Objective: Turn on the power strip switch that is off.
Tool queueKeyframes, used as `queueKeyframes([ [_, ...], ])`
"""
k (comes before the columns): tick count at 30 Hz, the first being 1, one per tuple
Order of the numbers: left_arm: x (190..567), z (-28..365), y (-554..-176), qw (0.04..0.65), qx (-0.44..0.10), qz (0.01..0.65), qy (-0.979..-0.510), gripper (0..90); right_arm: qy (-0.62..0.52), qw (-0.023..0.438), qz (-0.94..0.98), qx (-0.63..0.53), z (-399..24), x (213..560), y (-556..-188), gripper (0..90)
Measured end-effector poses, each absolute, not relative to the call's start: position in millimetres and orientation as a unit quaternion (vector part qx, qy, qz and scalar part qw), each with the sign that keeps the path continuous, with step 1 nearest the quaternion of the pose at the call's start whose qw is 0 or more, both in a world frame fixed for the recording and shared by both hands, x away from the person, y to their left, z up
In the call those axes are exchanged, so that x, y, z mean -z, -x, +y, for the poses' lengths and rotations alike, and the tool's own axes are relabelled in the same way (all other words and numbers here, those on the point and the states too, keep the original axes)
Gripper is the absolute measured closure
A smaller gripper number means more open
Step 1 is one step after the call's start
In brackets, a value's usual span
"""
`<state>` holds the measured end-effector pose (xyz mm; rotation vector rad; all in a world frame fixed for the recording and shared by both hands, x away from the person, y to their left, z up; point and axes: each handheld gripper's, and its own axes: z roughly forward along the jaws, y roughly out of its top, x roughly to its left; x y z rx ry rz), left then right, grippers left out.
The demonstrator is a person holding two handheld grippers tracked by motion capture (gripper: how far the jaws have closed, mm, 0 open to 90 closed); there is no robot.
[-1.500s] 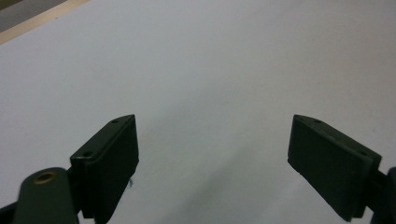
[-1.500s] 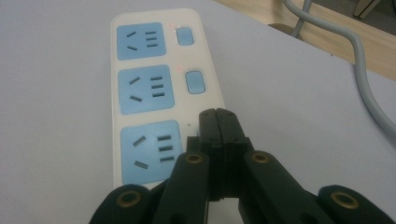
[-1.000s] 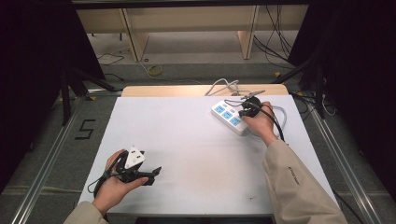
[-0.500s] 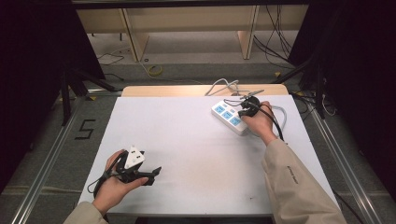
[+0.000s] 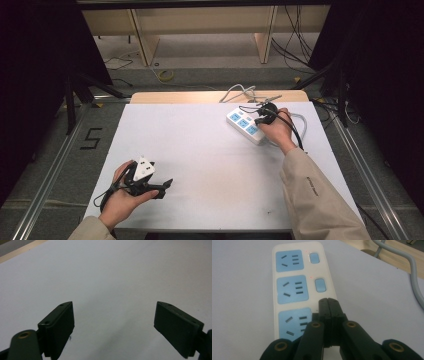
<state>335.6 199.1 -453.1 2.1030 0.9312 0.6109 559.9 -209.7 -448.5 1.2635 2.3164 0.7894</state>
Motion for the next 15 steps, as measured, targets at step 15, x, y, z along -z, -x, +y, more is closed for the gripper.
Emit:
queueKeyframes([
  [15,453.1,198.5,-335.4,0.373,-0.239,0.362,-0.82,16.3,-0.459,0.185,0.824,-0.276,-209.1,448.6,-561.4,90.0],
])
